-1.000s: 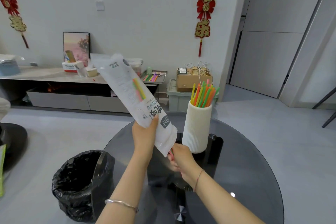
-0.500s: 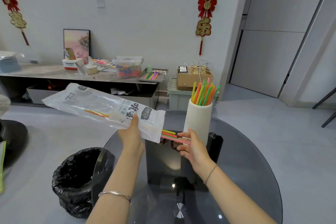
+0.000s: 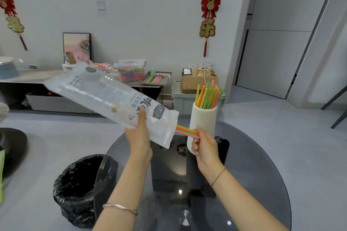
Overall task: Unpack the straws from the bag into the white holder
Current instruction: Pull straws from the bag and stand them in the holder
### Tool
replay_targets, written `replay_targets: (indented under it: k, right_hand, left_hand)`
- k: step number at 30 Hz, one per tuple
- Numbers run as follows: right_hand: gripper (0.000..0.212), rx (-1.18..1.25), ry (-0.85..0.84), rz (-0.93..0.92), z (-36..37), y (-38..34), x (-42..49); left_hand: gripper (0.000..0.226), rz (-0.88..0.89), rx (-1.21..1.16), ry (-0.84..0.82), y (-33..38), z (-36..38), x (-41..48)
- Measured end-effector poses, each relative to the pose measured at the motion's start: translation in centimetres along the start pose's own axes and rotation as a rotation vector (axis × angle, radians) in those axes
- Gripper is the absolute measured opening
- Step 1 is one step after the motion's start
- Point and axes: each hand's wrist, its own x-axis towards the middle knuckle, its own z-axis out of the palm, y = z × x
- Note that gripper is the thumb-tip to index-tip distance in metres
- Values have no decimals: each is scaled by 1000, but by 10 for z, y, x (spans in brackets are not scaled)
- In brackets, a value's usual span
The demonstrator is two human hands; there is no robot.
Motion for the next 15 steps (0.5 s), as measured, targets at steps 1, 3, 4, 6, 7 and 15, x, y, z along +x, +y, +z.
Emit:
replay_targets:
  k: [1, 3, 4, 6, 7, 15]
  right_hand:
    - [21, 28, 26, -40, -2, -6, 1]
    - [21, 123, 16, -60, -4, -15, 1]
    - [19, 165, -29, -51, -3, -17, 0]
    - [16, 138, -137, -30, 4, -18, -5]
    - [17, 56, -168, -37, 8, -18, -7]
    - [36, 309, -216, -283, 43, -82, -3]
  left_hand:
    - [45, -31, -27, 46, 3, -3, 3]
    - [48, -73, -66, 103, 4, -6, 7]
    - [47, -86, -85, 107, 3, -6, 6]
    - [42, -132, -105, 92, -2, -1, 1]
    - [40, -164, -112, 80, -5, 1, -2]
    - [41, -381, -308, 57, -8, 5, -2]
